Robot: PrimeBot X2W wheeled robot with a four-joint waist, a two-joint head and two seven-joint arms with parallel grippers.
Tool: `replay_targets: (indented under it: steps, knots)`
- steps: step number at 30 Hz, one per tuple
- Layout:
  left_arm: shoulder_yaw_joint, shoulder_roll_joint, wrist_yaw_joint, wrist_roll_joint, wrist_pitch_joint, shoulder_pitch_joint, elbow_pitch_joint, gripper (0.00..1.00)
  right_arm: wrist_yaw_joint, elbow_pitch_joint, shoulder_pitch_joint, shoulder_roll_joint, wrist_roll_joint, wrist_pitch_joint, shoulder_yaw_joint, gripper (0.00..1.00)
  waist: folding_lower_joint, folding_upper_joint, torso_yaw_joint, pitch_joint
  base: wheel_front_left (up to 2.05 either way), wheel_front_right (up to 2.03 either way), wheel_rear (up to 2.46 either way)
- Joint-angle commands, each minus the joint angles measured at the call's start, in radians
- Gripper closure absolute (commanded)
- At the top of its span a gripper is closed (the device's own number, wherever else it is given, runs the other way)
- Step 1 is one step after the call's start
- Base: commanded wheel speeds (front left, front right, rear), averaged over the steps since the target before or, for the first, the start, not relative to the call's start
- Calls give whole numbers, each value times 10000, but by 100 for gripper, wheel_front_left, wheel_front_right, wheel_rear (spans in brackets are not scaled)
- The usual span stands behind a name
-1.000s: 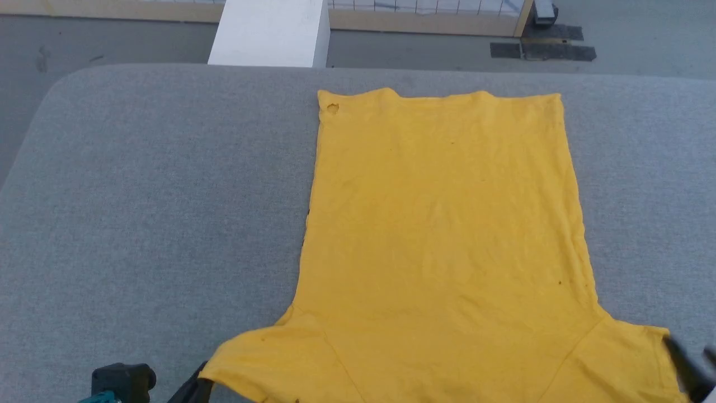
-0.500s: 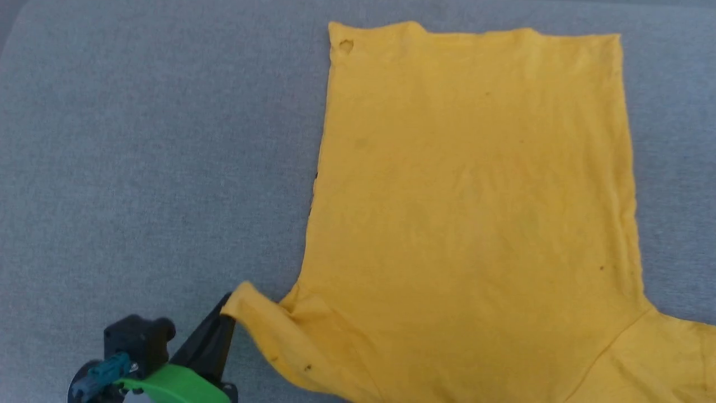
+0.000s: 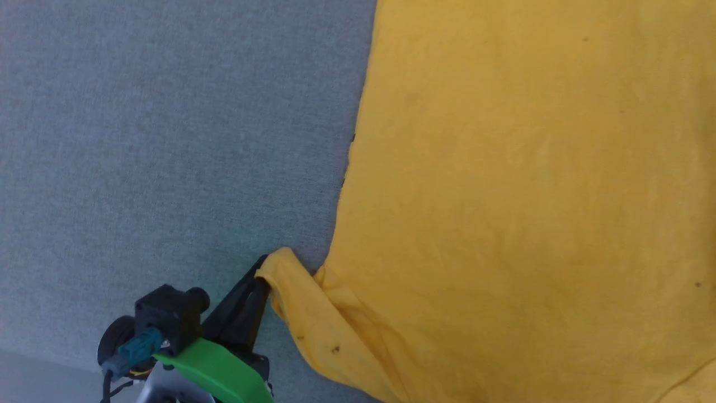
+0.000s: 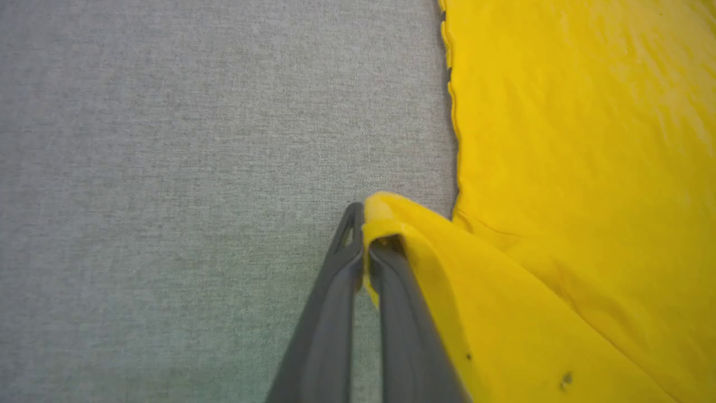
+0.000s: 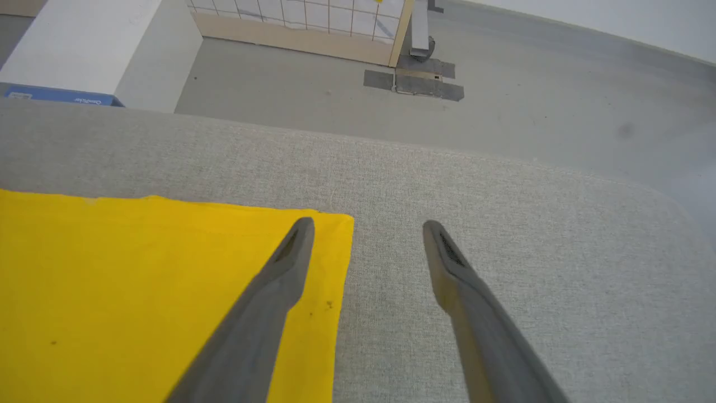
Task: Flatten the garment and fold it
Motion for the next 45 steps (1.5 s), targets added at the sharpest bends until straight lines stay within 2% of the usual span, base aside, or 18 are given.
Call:
replay_targets:
  steps: [1, 7, 9, 10, 17, 22, 27, 34, 39, 45]
  knots:
    - [-24, -105, -83, 117, -6, -258, 11, 100, -13, 123, -104, -15, -161, 44, -93, 0, -1, 0, 597, 672, 0, 0, 0]
    - [-107, -241, -172, 134, -45, -448, 174, 100, -13, 436, 39, 208, -559, 375, -861, 0, -1, 0, 735, 872, 0, 0, 0]
    - [-95, -244, -176, 123, -70, -457, 227, 100, -13, 472, 59, 328, -666, 419, -1037, 60, -1, 0, 726, 897, 0, 0, 0]
    - [-86, -217, -167, 141, -61, -463, 267, 100, -13, 480, 52, 393, -715, 393, -1119, 100, -1, 0, 707, 891, 0, 0, 0]
    - [-4, -79, -177, 137, -98, -443, 349, 100, -13, 575, -45, 522, -622, -151, -1064, 100, -1, 0, 346, 371, 0, 0, 0]
    - [66, 69, -147, 87, -78, -326, 354, 100, -13, 512, -5, 506, -85, -564, -897, 100, -1, 0, -88, -398, 0, 0, 0]
    - [104, 192, -114, -46, 0, -139, 332, 100, -13, -119, 857, 417, 742, -571, -1137, 100, -1, 0, -548, -1305, 0, 0, 0]
    - [166, 412, -7, -180, 112, 182, 168, 100, -13, -1983, 3474, 532, 1875, -57, -2858, 100, -1, 0, -1168, -2098, 0, 0, 0]
    - [220, 505, 94, -243, 148, 347, 64, 100, -13, -3128, 6152, 1355, 2716, 270, -4247, 100, -1, 0, -1583, -2341, 0, 0, 0]
    - [266, 574, 146, -316, 172, 453, -15, 100, -13, -3444, 8827, 2407, 3078, 443, -5035, 100, -1, 0, -1878, -2412, 0, 0, 0]
